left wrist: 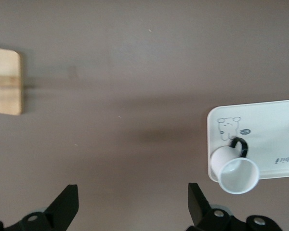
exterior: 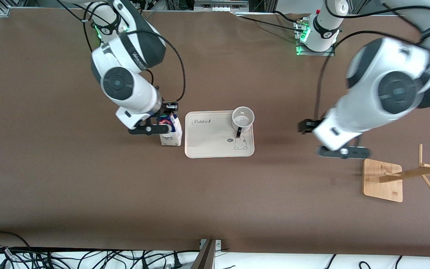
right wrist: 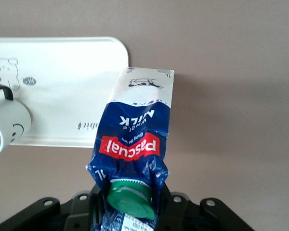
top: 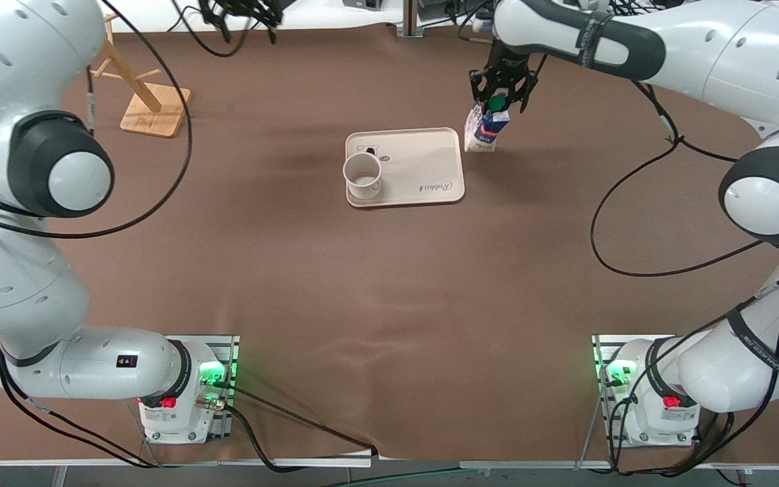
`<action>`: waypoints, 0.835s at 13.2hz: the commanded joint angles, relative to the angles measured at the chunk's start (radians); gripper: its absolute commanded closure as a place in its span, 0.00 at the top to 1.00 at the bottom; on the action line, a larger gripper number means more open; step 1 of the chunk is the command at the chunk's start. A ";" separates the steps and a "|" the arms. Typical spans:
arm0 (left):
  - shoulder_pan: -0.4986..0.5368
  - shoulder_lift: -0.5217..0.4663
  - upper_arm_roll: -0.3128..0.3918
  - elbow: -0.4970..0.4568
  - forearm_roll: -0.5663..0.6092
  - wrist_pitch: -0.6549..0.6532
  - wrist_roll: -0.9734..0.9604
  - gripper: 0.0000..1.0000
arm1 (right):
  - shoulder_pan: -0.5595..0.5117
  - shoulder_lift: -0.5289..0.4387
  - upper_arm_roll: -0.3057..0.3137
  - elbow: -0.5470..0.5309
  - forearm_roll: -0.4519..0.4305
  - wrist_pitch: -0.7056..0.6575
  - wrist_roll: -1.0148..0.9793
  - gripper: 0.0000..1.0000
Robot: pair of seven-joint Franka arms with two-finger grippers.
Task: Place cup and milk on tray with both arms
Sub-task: 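Carry the milk carton to the tray with the right gripper while the left gripper withdraws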
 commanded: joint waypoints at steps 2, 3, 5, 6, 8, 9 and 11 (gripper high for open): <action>0.099 -0.127 0.041 -0.097 0.000 0.012 0.309 1.00 | 0.054 0.014 0.000 0.019 0.031 -0.018 -0.030 0.42; 0.062 -0.189 0.107 -0.152 -0.003 0.034 0.328 1.00 | 0.061 0.011 0.000 0.019 0.040 -0.037 -0.030 0.42; -0.016 -0.334 0.231 -0.344 -0.009 0.202 0.316 1.00 | 0.068 0.011 0.013 0.021 0.042 -0.040 -0.031 0.42; -0.041 -0.394 0.276 -0.443 -0.026 0.288 0.303 1.00 | 0.068 0.014 0.020 0.022 0.043 -0.038 -0.031 0.42; -0.101 -0.482 0.354 -0.577 -0.066 0.381 0.291 1.00 | 0.068 0.018 0.021 0.022 0.086 -0.029 -0.031 0.42; -0.118 -0.491 0.384 -0.581 -0.066 0.378 0.282 1.00 | 0.070 0.017 0.023 0.022 0.100 -0.029 -0.031 0.42; -0.104 -0.490 0.382 -0.573 -0.067 0.325 0.283 1.00 | 0.070 0.017 0.030 0.024 0.109 -0.037 -0.033 0.42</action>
